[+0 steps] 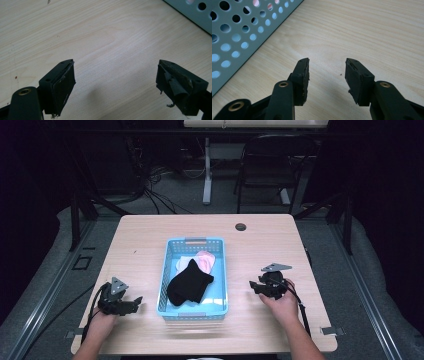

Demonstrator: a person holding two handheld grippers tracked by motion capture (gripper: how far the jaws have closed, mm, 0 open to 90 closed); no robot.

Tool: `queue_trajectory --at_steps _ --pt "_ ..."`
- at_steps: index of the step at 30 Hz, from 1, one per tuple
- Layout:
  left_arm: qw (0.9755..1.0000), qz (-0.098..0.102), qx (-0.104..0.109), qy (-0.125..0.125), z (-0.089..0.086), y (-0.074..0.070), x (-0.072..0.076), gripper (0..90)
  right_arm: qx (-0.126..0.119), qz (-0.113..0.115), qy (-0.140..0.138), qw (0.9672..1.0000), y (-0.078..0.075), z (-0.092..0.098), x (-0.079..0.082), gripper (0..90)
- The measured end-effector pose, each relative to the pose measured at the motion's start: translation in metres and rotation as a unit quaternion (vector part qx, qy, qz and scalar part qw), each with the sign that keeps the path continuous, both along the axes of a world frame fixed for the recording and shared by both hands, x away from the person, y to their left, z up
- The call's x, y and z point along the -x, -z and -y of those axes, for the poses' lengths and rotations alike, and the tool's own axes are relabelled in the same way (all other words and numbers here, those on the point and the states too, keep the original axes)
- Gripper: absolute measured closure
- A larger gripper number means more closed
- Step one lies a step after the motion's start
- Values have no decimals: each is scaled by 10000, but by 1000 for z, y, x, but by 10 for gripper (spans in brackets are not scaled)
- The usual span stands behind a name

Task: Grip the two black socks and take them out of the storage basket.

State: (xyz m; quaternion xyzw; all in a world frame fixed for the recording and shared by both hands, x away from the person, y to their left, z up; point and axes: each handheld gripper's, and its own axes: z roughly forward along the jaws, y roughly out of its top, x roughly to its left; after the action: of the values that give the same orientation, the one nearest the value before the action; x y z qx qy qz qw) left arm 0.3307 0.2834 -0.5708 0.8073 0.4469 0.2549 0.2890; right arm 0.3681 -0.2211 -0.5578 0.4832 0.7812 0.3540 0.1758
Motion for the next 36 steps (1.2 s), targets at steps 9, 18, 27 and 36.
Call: queue_trajectory --at_steps 9,18,27,36 --pt "10000 8 -28 45 3 -1 -2 155 -2 -41 -12 10000 0 1 3 541" --pt "10000 -2 -22 66 4 0 -3 155 3 41 -71 10000 -2 2 4 535" --pt "10000 -14 -28 58 4 0 -2 156 18 173 -186 9997 -12 -2 7 499" --pt "10000 -33 -21 33 4 1 -2 155 100 326 -445 9984 -41 -20 4 475"
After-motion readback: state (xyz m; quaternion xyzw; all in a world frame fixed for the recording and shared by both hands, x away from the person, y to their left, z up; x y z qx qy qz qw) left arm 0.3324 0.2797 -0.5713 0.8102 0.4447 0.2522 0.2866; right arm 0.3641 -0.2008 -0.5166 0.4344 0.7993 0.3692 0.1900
